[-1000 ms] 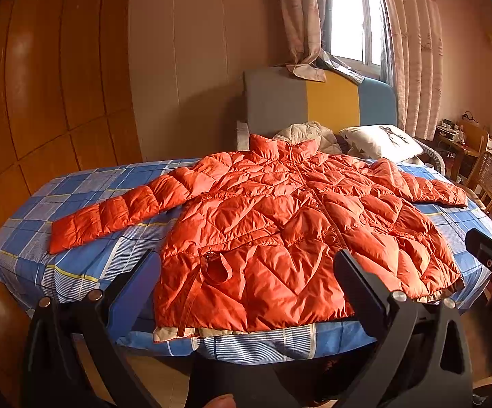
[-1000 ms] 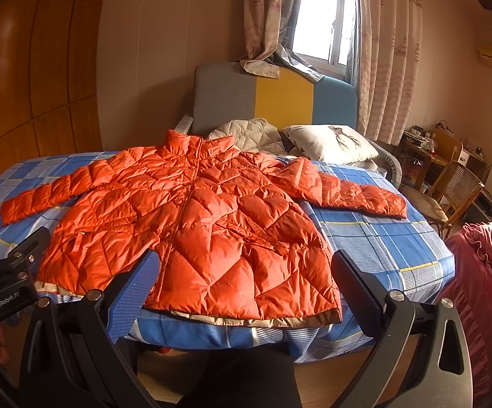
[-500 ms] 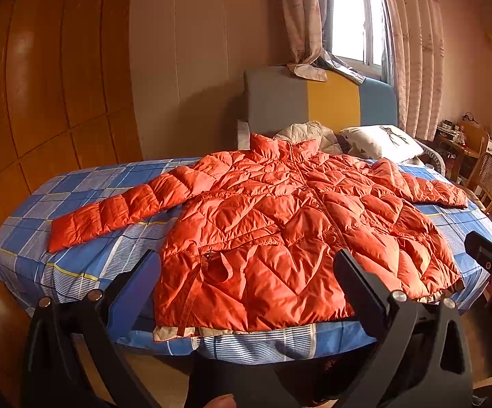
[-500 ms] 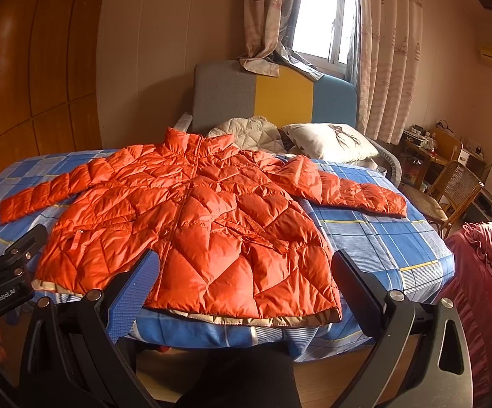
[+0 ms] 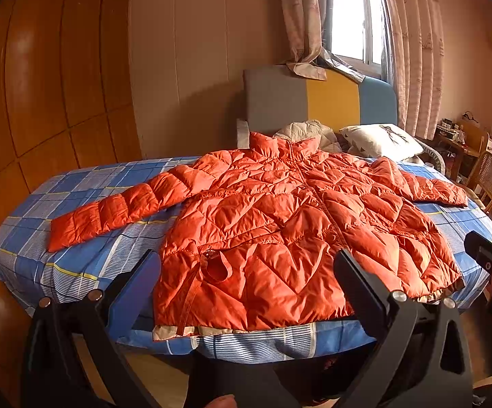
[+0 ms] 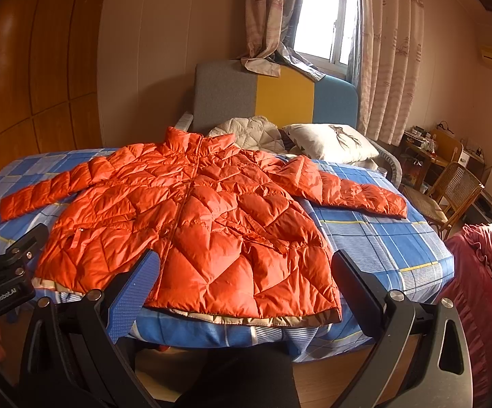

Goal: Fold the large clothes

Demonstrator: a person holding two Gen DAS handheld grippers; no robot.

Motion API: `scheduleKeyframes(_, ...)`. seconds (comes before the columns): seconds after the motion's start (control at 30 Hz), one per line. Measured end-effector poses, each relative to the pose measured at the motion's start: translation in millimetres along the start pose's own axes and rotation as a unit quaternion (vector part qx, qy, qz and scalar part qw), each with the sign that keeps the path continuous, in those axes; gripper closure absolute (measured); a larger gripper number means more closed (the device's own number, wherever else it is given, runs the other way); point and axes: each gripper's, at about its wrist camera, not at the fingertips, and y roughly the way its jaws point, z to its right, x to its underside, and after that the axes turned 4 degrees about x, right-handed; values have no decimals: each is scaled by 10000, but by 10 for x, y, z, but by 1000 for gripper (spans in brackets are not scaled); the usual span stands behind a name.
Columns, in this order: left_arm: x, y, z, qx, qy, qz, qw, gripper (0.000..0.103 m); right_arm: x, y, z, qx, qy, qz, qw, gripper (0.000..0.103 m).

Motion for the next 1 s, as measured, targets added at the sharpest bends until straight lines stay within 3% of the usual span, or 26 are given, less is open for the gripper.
scheduleKeyframes(0.77,38,69,-43,18,-79,-119,9999,2,96,123,37,19,-80,-121,9999,3)
scheduleKeyframes(1.0,145,323,-145,184,-210,-494,9984,2,136,612,289,222,205,-753,9967,3)
